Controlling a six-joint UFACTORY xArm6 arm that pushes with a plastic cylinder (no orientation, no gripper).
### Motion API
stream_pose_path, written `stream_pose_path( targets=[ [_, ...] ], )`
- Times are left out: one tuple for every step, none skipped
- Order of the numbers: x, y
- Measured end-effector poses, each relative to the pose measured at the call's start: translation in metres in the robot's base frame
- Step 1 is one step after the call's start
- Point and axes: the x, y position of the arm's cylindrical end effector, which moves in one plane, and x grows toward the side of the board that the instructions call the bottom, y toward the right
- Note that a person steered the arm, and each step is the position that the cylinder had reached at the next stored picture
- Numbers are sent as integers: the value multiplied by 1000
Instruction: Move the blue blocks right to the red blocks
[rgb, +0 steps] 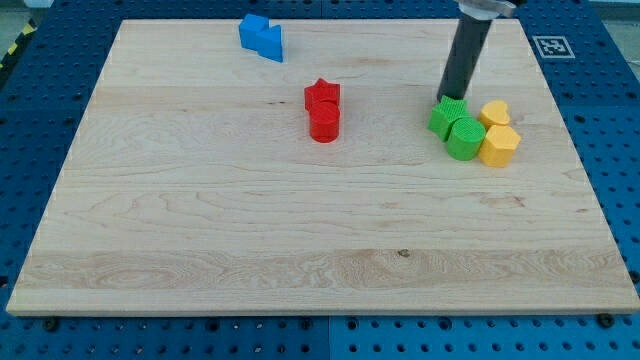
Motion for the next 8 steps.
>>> stream_pose_path(
  targets=[
    [-39,-16],
    [-65,-36],
    [-90,-77],
    [-120,-115],
    [-152,-153],
    [-155,-185],
    [-154,-237],
    [-154,-278]
  ],
)
